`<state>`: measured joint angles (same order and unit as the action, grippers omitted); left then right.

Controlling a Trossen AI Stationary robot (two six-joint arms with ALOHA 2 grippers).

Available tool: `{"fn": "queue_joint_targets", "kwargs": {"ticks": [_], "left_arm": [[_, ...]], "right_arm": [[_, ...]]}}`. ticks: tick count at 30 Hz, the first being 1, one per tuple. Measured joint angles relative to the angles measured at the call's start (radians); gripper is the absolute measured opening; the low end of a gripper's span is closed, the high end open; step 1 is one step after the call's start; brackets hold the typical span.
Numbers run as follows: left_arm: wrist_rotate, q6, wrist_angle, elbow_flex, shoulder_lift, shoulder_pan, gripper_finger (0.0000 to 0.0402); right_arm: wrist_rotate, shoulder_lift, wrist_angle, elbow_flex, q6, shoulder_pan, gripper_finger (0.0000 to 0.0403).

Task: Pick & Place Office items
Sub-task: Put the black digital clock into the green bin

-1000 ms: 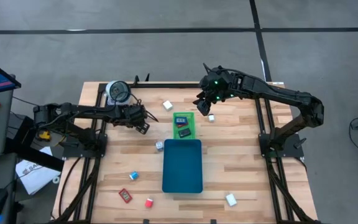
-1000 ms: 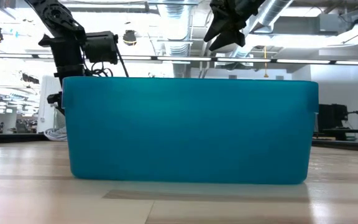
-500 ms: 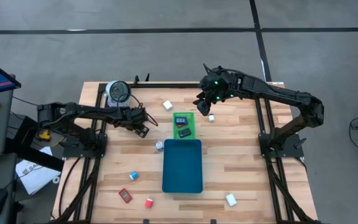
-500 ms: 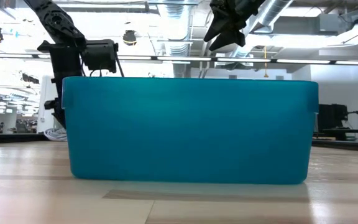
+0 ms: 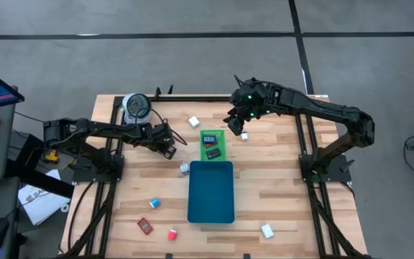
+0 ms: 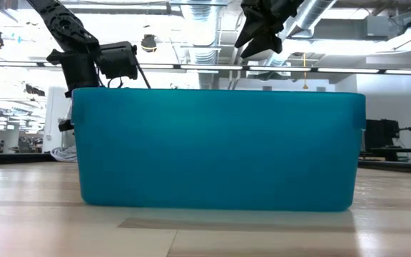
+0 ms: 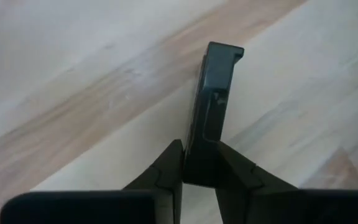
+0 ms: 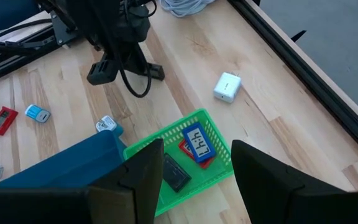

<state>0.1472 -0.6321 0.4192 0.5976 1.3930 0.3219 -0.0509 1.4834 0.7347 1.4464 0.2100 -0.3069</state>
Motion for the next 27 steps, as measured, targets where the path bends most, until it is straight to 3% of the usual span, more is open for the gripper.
{"fn": "queue_joint_targets", "kwargs": {"ticks": [7,13,18,27], "left_arm": [[-0.015,-0.008,-0.014,0.000,0.000,-0.022,0.0053],[-0.106,-0.031,-0.192,0.000,-0.029,-0.072,0.0053],[-0.233,-0.015,-0.345,0.030,-0.062,-0.102,0.0053],[-0.471,0.129,-0.320,0.187,-0.039,-0.070,0.0053]], "right_arm": [[0.000,0.000,0.000,0.000,0.000,0.000,0.0182],[0.000,0.000,0.001,0.000,0.000,0.000,0.0182],[0.026,0.000,0.054,0.000,-0.004,0.001,0.0182],[0.052,-0.001,0.100,0.000,-0.049,0.005,0.0182]]}}
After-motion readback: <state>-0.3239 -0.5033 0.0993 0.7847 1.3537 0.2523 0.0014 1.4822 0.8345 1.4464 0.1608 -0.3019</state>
